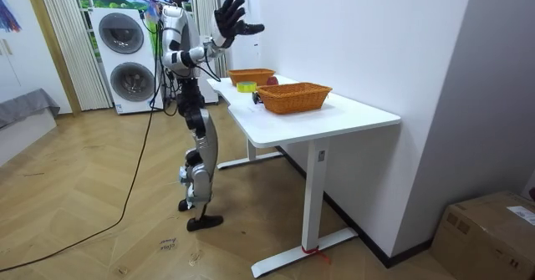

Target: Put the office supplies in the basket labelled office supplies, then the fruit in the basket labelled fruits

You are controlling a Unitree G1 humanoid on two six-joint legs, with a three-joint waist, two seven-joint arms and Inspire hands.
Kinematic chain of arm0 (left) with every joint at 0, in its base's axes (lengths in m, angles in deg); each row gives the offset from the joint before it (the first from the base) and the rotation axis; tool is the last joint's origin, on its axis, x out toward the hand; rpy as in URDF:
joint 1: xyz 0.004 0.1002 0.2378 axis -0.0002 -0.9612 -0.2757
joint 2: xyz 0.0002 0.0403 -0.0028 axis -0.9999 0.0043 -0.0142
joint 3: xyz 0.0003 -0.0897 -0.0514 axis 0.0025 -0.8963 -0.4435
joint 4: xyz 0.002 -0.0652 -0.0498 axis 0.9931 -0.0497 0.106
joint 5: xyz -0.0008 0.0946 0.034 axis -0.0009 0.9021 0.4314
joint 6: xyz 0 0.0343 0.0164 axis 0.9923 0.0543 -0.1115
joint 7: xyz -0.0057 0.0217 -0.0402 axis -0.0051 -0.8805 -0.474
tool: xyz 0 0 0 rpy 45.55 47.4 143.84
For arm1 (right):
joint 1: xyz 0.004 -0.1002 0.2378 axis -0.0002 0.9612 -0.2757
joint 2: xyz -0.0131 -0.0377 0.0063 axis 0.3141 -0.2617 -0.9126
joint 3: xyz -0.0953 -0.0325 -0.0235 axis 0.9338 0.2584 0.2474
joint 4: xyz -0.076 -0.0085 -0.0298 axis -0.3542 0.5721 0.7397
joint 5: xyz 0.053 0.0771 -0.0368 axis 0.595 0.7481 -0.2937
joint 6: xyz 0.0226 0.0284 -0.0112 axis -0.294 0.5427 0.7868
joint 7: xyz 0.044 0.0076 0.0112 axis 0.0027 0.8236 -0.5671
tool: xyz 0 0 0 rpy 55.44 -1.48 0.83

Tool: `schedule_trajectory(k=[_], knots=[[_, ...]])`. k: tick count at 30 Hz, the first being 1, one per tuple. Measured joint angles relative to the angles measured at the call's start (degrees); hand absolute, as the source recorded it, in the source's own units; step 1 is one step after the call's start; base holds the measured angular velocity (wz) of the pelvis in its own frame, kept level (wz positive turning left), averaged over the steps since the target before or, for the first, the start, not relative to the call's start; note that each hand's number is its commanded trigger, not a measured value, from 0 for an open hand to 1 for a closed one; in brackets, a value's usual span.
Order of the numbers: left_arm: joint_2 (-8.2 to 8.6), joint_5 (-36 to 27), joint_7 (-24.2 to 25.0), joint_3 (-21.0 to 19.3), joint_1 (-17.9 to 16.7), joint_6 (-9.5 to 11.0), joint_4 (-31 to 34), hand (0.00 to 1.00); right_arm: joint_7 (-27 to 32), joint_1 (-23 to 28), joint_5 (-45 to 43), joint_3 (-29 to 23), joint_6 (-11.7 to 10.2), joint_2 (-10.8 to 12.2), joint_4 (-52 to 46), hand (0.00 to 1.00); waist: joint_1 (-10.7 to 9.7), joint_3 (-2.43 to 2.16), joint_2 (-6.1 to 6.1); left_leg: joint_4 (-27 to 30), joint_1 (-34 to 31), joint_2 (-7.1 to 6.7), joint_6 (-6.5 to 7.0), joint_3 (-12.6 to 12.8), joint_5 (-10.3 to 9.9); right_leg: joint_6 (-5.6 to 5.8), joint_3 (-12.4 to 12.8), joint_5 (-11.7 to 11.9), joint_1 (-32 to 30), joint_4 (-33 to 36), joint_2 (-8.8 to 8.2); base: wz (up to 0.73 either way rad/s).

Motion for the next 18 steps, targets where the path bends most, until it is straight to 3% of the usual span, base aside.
schedule_trajectory(k=[6,7,9,13,18], knots=[[-0.22,0.43,0.0,0.35,0.17,-0.04,-1.25,0.0,-6.51,-0.02,-4.73,3.97,0.48,-0.14,-3.07,0.0,1.26,-0.26,-0.21,0.67,-0.36,0.02,0.0,-0.21,0.0,-0.11,-0.47,0.11,-0.02,0.06,-0.16,0.02],[-0.23,1.33,0.0,0.18,0.14,-0.04,-1.27,0.0,-7.85,-0.37,-6.7,4.15,0.92,-0.18,-3.08,0.0,1.75,-0.52,-0.47,0.69,-0.39,0.02,0.0,-0.23,0.01,-0.11,-0.5,0.12,-0.03,0.08,-0.16,0.04],[-0.25,3.11,0.02,-0.04,-0.08,-0.04,-1.33,0.0,-10.06,-1.65,-9.55,5.07,1.31,-0.37,-3.12,0.0,1.77,-0.61,-0.41,0.9,-0.37,0.04,-0.02,-0.23,0.04,-0.14,-0.57,0.13,0.03,0.08,-0.15,0.0],[-0.31,4.95,0.02,-0.02,0.18,-0.06,-2.2,0.0,-15.95,-3.35,-12.67,7.97,2.02,-2.43,-3.79,0.0,2.26,-0.46,-0.67,1.24,-0.14,0.24,-0.06,-0.19,0.05,-0.25,-1.19,0.21,0.43,0.04,-0.17,0.01],[-0.3,4.99,1.71,0.08,1.07,-0.42,-2.88,0.0,-24.73,-3.38,-18.32,12.3,3.93,-2.51,-5.86,0.0,3.21,-0.45,-1.19,1.05,0.08,0.48,-0.22,-0.18,0.0,-0.48,-1.44,0.39,0.87,-0.14,-0.06,0.0]])
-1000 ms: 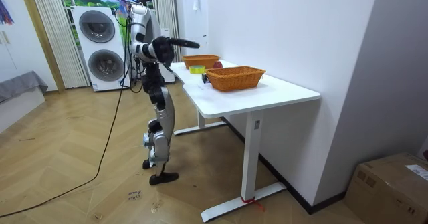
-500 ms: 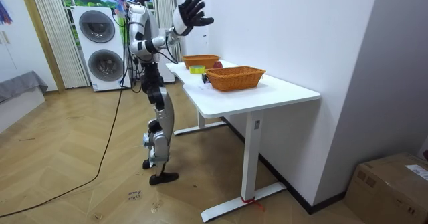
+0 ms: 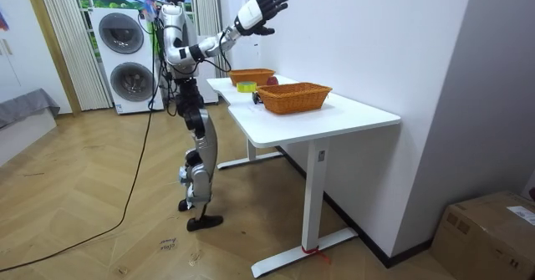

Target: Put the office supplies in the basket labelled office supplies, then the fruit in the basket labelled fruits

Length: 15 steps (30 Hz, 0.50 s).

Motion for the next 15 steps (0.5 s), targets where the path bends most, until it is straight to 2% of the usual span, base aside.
schedule_trajectory(k=[5,15], knots=[[-0.05,0.02,2.05,-0.12,0.17,0.0,-0.02,0.0,-7.77,-0.4,-3.35,0.31,0.41,0.0,-2.17,0.0,0.87,-0.06,-0.09,0.11,-0.07,0.0,0.0,-0.02,0.0,-0.01,-0.1,0.03,0.0,0.02,-0.02,0.0],[-0.02,0.08,2.04,-0.1,0.62,0.05,-0.04,0.0,-17.37,-1.05,-6.69,1.24,1.34,0.0,-2.31,0.0,1.24,-0.11,-0.06,0.21,-0.07,-0.01,0.01,-0.03,0.01,-0.01,-0.01,0.08,0.05,0.03,-0.01,0.0]])
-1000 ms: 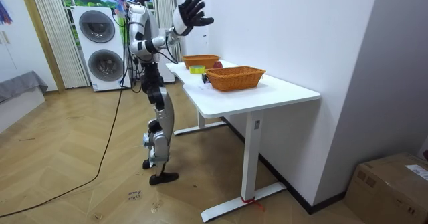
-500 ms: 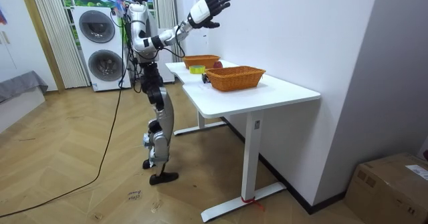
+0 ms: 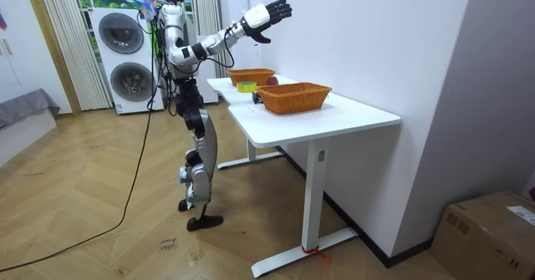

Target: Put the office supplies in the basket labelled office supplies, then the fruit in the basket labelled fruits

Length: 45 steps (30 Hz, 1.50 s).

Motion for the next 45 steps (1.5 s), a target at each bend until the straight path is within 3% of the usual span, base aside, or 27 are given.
schedule_trajectory(k=[6,14,19,28,45], knots=[[-0.09,0.0,-0.1,0.02,0.04,0.0,-0.04,0.0,-4.12,0.01,-3.66,1.28,0.29,0.0,0.0,0.0,0.21,-0.04,0.09,0.12,-0.03,0.02,0.0,0.0,0.0,-0.04,-0.06,0.05,0.0,0.01,0.0,0.0],[-0.54,0.0,-0.55,1.26,0.85,0.05,-0.74,0.0,-9.65,0.09,-10.84,7.58,1.44,0.14,0.23,0.0,0.49,-0.18,0.49,0.37,-0.59,0.0,0.0,-0.57,0.01,-0.01,-0.52,0.19,-0.13,-0.1,-0.04,0.02],[-0.8,1.08,-0.44,1.34,1.59,-0.03,-1.14,0.0,-13.39,0.1,-12.95,7.85,1.59,0.18,0.22,0.0,1.4,-0.19,0.52,0.4,-0.62,-0.01,-0.01,-0.82,0.03,-0.01,-0.87,0.19,-0.07,-0.19,-0.08,0.0],[-1.35,2.26,-0.11,1.7,1.99,-0.2,-1.04,0.0,-19.89,0.27,-13.17,9.69,5.19,0.2,0.13,0.0,1.86,-0.3,0.35,0.46,-0.65,-0.01,-0.07,-1.15,0.08,-0.03,-1.34,0.21,0.01,-0.18,-0.11,0.01],[-1.61,2.26,-0.08,2.39,1.76,-0.19,-1.01,0.0,-27.18,2.62,-13.24,9.73,6.59,0.2,0.2,0.0,1.99,-0.33,-0.2,0.54,-0.62,-0.05,-0.07,-1.21,0.08,-0.06,-1.31,0.22,0.06,-0.15,-0.14,0.0]])
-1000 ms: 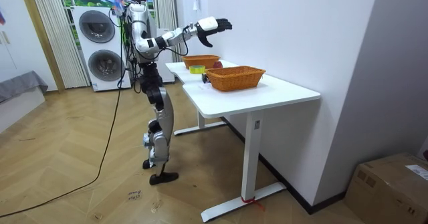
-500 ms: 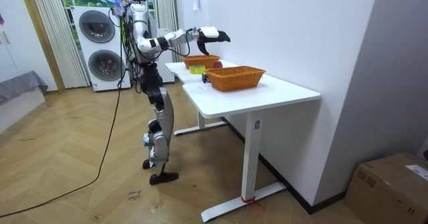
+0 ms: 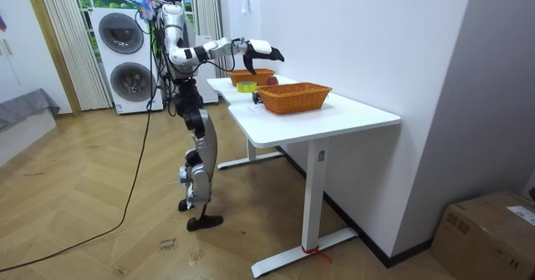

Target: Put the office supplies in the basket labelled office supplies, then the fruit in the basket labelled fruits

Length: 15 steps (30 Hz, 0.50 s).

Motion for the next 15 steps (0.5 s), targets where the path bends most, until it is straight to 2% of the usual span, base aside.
schedule_trajectory(k=[12,15], knots=[[-0.3,0.04,-0.02,1.26,0.53,0.05,0.11,0.0,-5.24,-0.04,-3.91,0.22,0.63,0.02,1.68,0.0,-0.07,0.15,-0.22,-0.3,-0.41,-0.05,0.0,-0.15,0.0,0.0,-0.1,0.04,-0.08,-0.85,0.02,0.0],[-0.49,-0.01,-0.02,2.08,0.67,0.06,0.26,0.0,-6.7,-0.08,-4.41,1.47,1.14,-0.07,4.28,0.0,0.78,0.2,-0.26,-0.36,-0.22,0.01,-0.01,-0.15,0.01,-0.01,-0.12,0.04,-0.02,-0.92,0.07,0.0]])
